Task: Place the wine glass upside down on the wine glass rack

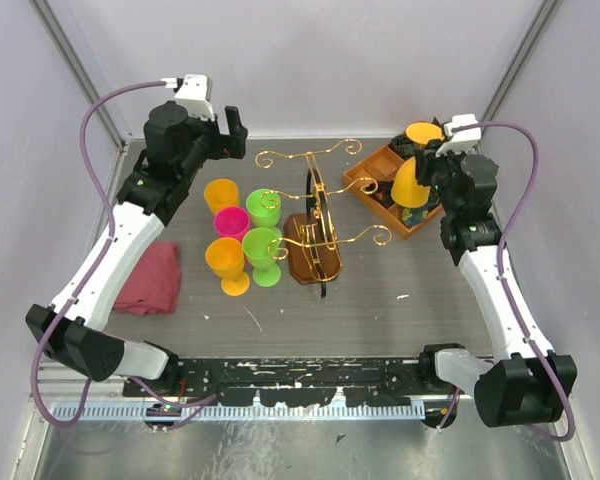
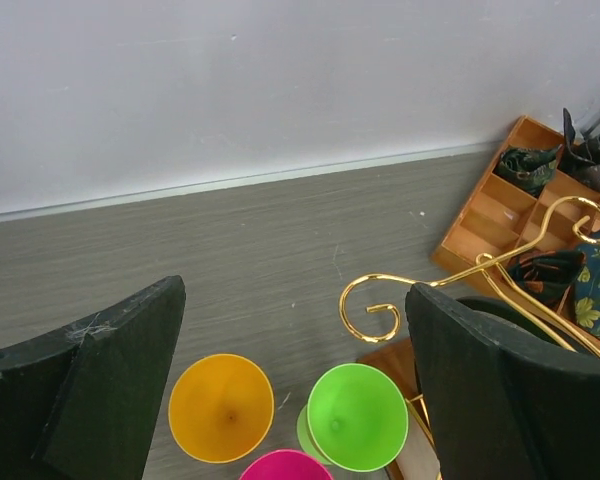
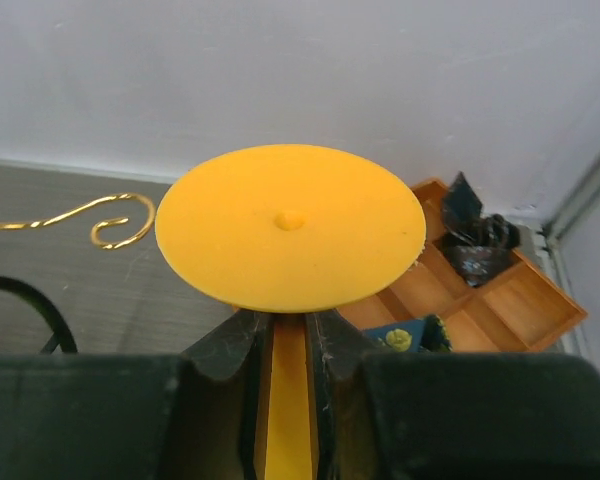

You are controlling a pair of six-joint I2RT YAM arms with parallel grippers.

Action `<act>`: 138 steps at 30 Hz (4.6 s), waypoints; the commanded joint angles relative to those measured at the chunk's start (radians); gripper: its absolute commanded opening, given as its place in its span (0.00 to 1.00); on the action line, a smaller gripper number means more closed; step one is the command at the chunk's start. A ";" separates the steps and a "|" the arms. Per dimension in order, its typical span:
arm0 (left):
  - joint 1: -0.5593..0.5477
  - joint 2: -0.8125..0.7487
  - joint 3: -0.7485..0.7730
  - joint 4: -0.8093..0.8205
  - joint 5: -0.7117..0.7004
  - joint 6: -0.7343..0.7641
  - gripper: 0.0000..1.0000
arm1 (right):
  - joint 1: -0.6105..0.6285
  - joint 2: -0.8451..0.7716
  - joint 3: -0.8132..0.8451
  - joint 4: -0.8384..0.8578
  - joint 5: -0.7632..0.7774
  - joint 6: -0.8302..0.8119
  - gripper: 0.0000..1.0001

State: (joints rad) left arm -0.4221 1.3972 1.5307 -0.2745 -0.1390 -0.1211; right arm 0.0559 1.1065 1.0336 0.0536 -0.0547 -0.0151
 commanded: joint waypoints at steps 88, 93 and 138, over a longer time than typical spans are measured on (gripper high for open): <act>0.099 -0.061 -0.072 -0.022 -0.062 0.090 0.98 | 0.041 0.665 0.059 0.915 -0.608 0.061 0.01; 0.099 -0.059 -0.076 -0.020 -0.061 0.090 0.98 | 0.036 0.643 0.019 0.917 -0.619 0.053 0.01; 0.100 -0.041 -0.070 -0.050 -0.047 0.087 0.98 | 0.010 0.536 -0.119 0.852 -0.631 -0.066 0.53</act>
State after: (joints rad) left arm -0.3279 1.3640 1.4673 -0.3061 -0.1932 -0.0452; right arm 0.0998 1.7081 0.9325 0.8440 -0.6811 -0.1024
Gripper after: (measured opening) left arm 0.981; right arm 0.508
